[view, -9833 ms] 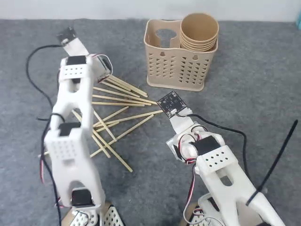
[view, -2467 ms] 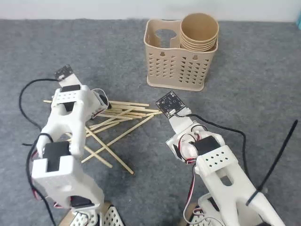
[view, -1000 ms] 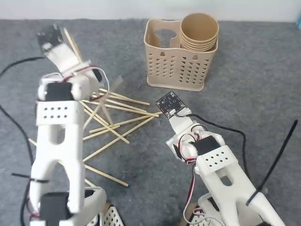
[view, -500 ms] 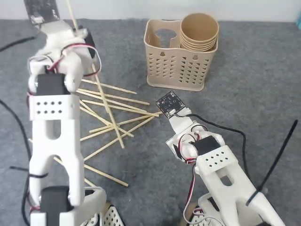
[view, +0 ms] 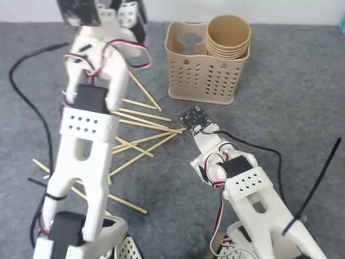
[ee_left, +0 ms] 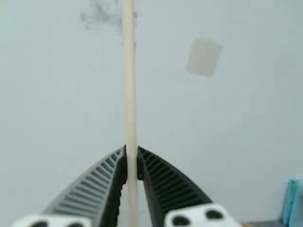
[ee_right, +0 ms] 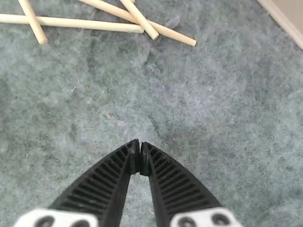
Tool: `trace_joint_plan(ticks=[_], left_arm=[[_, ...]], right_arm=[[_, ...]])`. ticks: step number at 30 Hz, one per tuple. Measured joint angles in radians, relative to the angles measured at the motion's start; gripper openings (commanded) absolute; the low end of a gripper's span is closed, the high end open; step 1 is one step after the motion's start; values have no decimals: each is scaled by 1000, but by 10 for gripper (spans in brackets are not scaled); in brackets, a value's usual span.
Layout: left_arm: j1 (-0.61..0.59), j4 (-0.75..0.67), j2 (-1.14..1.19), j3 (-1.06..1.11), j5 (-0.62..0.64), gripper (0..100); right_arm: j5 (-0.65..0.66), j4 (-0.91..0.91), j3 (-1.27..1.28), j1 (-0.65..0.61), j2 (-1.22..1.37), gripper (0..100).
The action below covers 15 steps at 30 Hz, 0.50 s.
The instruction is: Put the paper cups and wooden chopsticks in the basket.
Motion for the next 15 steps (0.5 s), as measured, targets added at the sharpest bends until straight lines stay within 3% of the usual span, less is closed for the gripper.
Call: trace_joint_plan(ticks=[7,15], left_arm=[[101,-379,77,149,-2,11],[130,-483,385,75,-3,21]], right_arm=[[0,0,0,0,0,9],[0,0,0,0,0,9]])
